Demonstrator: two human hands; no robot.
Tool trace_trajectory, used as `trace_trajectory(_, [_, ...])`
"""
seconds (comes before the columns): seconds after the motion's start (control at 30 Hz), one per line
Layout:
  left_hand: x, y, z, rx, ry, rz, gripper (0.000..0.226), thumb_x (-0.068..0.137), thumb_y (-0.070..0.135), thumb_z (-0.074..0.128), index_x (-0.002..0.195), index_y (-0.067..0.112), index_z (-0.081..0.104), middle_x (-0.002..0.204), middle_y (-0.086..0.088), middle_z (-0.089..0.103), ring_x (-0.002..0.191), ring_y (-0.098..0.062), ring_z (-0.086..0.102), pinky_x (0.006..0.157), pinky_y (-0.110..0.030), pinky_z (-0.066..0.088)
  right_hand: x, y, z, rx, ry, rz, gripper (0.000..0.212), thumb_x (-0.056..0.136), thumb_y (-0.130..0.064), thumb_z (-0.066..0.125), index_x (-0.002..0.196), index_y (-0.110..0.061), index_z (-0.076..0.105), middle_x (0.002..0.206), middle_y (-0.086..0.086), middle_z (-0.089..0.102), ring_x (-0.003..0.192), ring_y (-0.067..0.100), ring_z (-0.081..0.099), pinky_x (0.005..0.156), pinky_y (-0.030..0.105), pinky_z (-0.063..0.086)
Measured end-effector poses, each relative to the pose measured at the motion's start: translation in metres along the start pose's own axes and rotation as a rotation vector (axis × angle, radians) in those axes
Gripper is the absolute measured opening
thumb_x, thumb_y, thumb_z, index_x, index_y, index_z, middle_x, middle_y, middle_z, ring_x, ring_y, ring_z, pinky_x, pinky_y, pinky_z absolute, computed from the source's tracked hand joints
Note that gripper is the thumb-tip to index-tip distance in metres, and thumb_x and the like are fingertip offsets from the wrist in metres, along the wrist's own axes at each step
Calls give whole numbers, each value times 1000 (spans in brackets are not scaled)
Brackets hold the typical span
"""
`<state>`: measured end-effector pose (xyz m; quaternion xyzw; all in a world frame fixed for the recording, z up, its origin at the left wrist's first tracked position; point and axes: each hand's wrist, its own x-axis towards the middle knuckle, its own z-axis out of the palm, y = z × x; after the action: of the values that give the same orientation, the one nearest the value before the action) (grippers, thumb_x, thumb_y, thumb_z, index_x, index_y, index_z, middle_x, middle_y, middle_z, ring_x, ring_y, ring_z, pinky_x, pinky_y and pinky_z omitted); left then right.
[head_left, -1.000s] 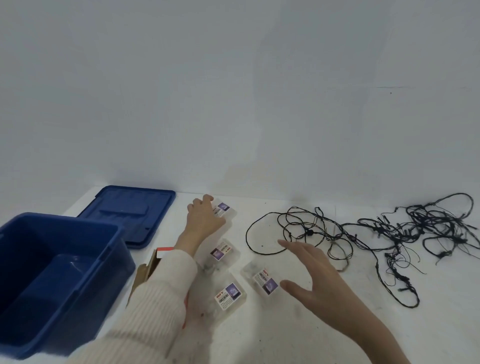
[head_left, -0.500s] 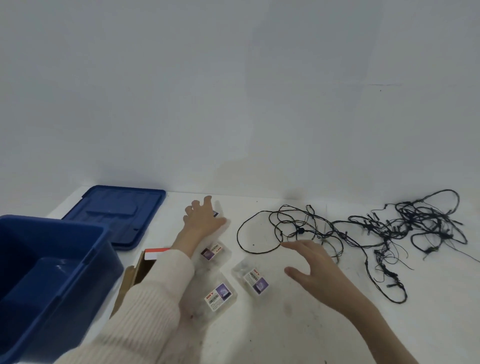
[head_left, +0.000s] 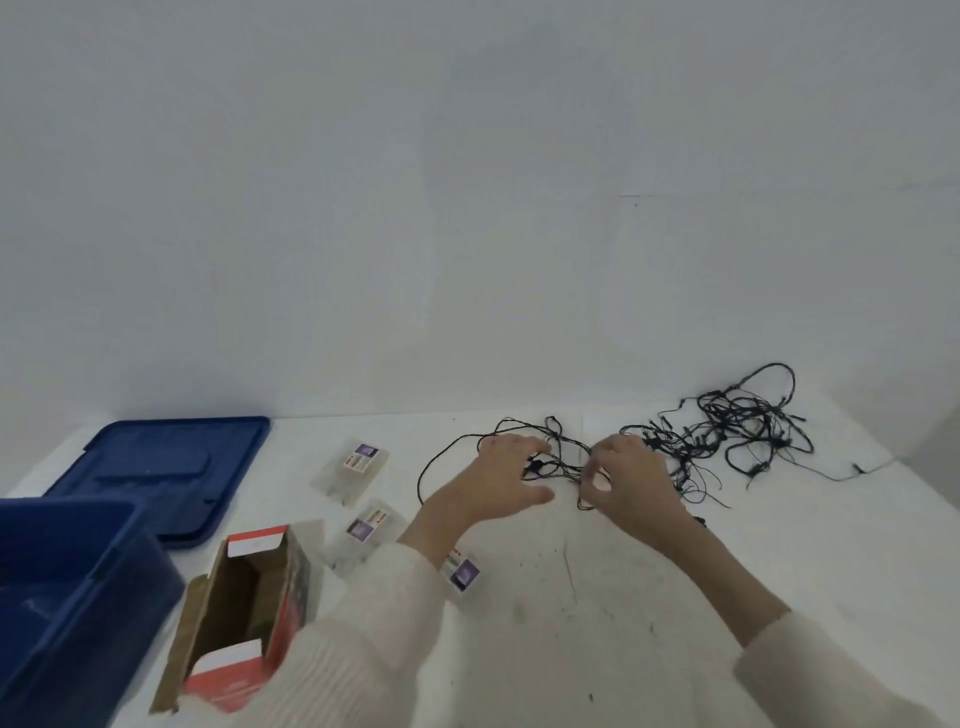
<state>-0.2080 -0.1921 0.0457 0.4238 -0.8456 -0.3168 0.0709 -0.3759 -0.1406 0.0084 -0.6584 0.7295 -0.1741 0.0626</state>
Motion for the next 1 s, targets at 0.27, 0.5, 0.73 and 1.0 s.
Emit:
trace_trajectory(0.27, [10, 95, -76, -540, 421, 256, 18, 91, 27, 58, 105, 17, 60, 79, 2, 65, 82, -10, 63, 72, -19, 43, 31, -53, -180, 1018, 139, 60, 11, 91, -8, 51, 82, -11, 56, 60, 0, 66, 59, 13, 63, 76, 31, 50])
trace_trajectory(0.5, [5, 125, -119, -541, 217, 282, 22, 97, 20, 48, 82, 14, 64, 66, 0, 52, 58, -10, 59, 74, -31, 47, 26, -52, -302, 1414, 607, 42, 16, 93, -2, 39, 84, -11, 50, 64, 4, 51, 47, 13, 50, 58, 31, 55])
trace_trajectory(0.73, [-12, 230, -174, -79, 392, 491, 22, 96, 26, 47, 90, 17, 65, 65, 2, 46, 55, -8, 43, 55, -19, 43, 0, -40, -339, 550, 151, -67, 65, 82, -19, 68, 138, -32, 37, 129, -2, 44, 121, 14, 42, 100, 30, 33])
trace_trajectory(1.0, [-18, 231, -175, -290, 318, 438, 19, 94, 22, 55, 94, 8, 67, 62, 5, 43, 53, -7, 41, 57, -20, 42, -6, 22, -379, 1252, 215, -62, 20, 94, -25, 53, 87, -9, 63, 42, -8, 24, 40, 9, 19, 39, 20, 15])
